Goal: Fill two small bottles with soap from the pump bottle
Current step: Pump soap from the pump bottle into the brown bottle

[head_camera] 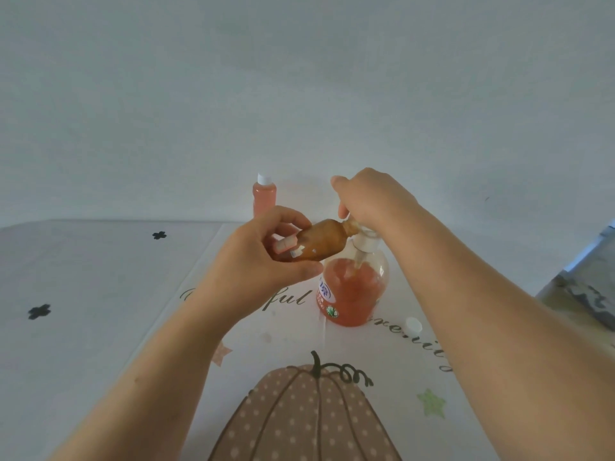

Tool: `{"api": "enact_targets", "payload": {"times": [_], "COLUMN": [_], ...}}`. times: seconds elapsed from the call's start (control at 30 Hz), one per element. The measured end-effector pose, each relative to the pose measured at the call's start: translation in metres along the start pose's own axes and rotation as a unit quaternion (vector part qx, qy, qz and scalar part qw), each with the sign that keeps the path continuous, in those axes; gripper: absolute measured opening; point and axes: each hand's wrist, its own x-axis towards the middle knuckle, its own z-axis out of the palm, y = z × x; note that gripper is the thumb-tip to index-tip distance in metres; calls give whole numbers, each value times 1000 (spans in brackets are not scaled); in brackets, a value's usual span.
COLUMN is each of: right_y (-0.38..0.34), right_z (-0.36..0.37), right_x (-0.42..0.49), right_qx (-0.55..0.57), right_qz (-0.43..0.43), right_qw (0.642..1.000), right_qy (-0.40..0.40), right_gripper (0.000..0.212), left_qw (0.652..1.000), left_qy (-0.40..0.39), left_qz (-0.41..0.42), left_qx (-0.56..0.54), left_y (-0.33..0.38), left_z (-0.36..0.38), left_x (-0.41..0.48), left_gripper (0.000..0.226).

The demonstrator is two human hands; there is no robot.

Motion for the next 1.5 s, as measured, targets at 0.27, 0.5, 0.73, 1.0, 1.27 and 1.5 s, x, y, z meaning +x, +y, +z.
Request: {"api": "enact_targets", "payload": {"times": [0.27, 0.5, 0.73, 1.0, 1.27, 1.5], "right_y": [-6, -8, -7, -1, -6, -9], "right_z": [-14, -15, -11, 2, -10, -16], "right_x": [-7, -3, 1, 2, -2, -4], "right_qx": [-19, -13, 9, 12, -5, -24], "right_qz": [-7, -13, -9, -6, -12, -10], "right_qw": [1000, 1000, 1000, 1000, 1000, 1000], "right_qy": [19, 10, 0, -3, 2, 15], "right_gripper": [40, 41, 39, 32, 32, 31], "left_qw": [1000, 999, 999, 998, 999, 999], "left_qy": [-13, -38, -44, -61, -39, -37], "left_qz": [-3, -2, 2, -14, 12, 21], "left_qx": [21, 19, 10, 14, 11, -11], "left_y": [6, 6, 4, -1, 5, 7], "left_z": [-2, -3, -5, -5, -5, -4], "left_x": [-2, -3, 0, 2, -2, -4], "left_gripper": [42, 36, 36, 39, 40, 38]}}
